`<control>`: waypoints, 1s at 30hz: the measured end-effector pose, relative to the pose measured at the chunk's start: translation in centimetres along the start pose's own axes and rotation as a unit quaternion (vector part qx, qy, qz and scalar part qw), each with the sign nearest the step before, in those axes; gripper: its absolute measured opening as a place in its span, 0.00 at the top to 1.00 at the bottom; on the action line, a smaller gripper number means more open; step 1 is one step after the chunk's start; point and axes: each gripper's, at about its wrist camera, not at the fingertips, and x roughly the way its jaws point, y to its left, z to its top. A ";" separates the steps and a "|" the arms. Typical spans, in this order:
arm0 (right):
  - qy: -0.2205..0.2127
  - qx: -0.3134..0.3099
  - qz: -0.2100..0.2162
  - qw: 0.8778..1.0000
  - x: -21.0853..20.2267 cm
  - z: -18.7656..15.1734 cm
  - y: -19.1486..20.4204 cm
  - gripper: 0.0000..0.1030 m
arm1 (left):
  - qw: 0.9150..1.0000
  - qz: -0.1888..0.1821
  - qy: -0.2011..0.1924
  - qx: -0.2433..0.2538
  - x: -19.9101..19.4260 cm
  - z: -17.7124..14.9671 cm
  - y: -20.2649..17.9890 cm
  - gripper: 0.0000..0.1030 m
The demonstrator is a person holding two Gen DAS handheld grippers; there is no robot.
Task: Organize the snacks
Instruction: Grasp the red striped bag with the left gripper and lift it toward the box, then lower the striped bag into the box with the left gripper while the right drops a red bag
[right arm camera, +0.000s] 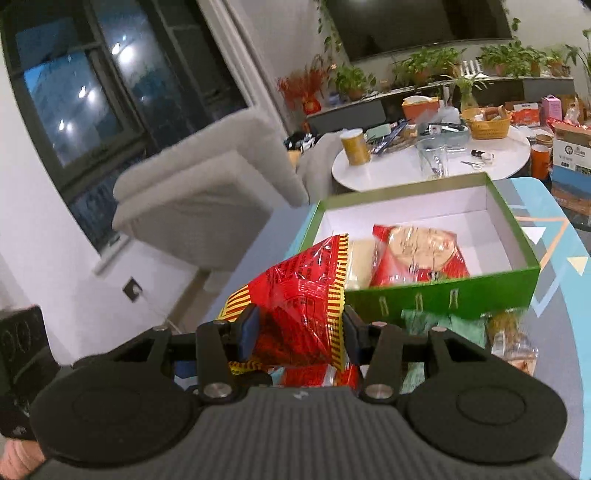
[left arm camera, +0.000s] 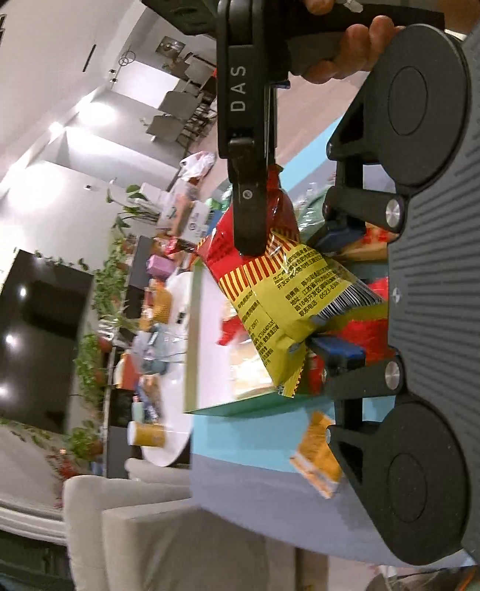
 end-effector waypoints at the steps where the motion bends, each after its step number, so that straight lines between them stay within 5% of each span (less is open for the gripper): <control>1: -0.005 0.000 0.001 1.000 0.0 0.3 -0.1 0.38 | 1.000 0.001 -0.003 0.000 0.1 0.3 0.0 0.55; 30: -0.047 0.104 0.019 0.993 6.0 5.6 -7.1 0.38 | 1.000 0.028 -0.002 0.013 10.3 7.5 2.1 0.55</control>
